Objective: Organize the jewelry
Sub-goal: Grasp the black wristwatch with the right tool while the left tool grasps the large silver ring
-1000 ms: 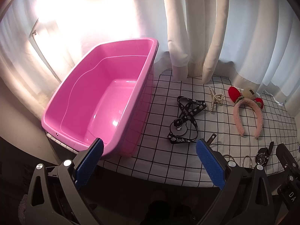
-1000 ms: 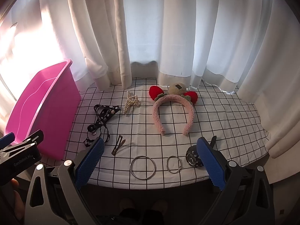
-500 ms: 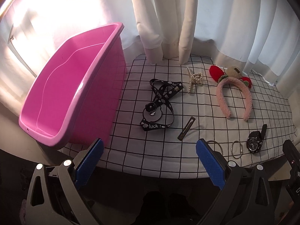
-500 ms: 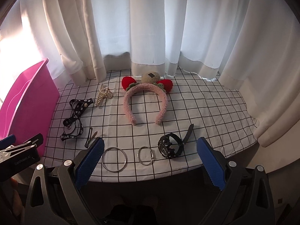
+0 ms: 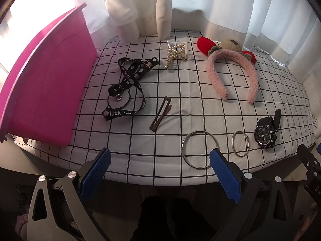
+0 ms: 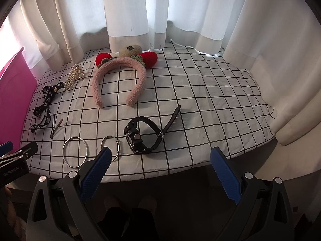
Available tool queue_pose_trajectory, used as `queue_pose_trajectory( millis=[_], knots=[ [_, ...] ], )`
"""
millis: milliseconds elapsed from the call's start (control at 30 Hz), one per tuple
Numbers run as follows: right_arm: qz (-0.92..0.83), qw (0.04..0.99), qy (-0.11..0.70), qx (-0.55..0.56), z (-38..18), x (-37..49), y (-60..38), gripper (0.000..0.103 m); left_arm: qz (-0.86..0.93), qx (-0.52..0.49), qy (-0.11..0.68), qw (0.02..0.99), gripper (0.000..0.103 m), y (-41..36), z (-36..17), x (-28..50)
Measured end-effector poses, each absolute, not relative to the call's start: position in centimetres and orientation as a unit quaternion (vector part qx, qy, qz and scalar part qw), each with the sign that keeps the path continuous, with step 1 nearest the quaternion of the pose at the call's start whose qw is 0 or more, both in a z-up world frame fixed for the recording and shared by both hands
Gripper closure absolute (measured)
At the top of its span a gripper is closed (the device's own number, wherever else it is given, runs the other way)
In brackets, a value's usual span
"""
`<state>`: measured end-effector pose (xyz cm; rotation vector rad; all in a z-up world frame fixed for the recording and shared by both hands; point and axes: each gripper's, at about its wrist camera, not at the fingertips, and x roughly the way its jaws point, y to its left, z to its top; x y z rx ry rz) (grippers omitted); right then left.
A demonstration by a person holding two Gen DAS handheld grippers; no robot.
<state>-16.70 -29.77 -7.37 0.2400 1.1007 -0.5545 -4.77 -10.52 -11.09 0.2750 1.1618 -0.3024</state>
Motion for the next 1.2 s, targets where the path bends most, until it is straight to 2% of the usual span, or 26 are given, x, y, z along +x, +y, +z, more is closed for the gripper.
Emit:
queue_pose_trajectory(
  millis=[567, 1200],
  knots=[
    [-0.179, 0.789, 0.577, 0.116, -16.1, -12.5, -32.3, 0.009, -0.142, 0.12, 0.573, 0.799, 0.006, -13.5, -17.7, -5.3],
    [-0.173, 0.785, 0.577, 0.145, -18.6, -10.4, -34.5, 0.009, -0.147, 0.088, 0.591, 0.788, 0.006, -14.3, -20.4, -4.6]
  ],
)
